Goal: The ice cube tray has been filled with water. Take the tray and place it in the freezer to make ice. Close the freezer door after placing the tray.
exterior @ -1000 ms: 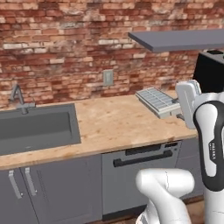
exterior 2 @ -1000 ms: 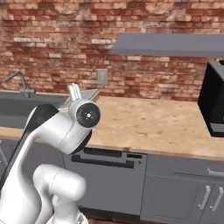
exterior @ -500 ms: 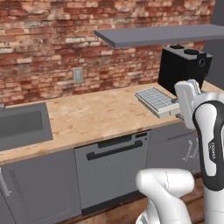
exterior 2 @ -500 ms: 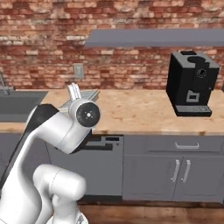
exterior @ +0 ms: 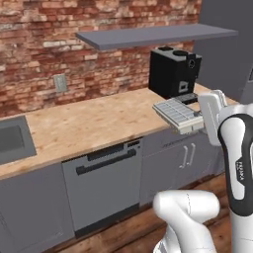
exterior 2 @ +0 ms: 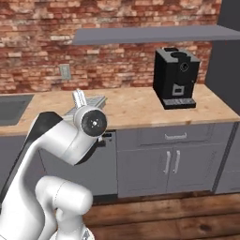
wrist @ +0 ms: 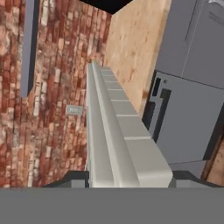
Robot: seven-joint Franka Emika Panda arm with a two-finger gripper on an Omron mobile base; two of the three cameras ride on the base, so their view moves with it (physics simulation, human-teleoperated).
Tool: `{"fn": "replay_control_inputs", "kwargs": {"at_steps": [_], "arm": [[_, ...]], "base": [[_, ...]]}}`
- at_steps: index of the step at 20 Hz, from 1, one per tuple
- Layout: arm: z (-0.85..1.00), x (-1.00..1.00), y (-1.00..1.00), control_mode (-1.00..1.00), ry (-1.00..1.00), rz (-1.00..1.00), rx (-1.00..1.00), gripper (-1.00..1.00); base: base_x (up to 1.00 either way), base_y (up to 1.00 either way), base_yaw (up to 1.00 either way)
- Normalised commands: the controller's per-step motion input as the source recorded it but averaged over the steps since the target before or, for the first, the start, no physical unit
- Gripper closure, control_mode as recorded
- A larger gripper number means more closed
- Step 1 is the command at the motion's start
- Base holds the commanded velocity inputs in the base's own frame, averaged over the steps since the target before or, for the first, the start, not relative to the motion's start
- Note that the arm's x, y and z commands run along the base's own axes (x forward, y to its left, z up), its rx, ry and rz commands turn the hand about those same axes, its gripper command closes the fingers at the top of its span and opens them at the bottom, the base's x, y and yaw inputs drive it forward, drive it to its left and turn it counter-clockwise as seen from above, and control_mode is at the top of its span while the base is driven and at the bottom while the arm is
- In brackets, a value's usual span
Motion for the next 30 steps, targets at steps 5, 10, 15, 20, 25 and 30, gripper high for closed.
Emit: {"fn": "replay_control_inputs", "kwargs": {"at_steps": [5, 10, 15, 20, 25, 30], "arm": [[0.0, 0.0, 0.0, 1.0, 0.0, 0.0, 0.0, 1.0], [0.0, 0.0, 0.0, 1.0, 0.0, 0.0, 0.0, 1.0], [0.0, 0.0, 0.0, 1.0, 0.0, 0.0, 0.0, 1.0], [0.0, 0.0, 0.0, 1.0, 0.0, 0.0, 0.0, 1.0], [0.0, 0.0, 0.0, 1.0, 0.0, 0.0, 0.0, 1.0], [0.0, 0.0, 0.0, 1.0, 0.0, 0.0, 0.0, 1.0]], "base": [[-0.2, -0.21, -0.26], [-0.05, -0.19, -0.27], [-0.06, -0.33, -0.32], [-0.08, -0.46, -0.38], [-0.05, -0.41, -0.41], [-0.1, -0.25, -0.42]]}}
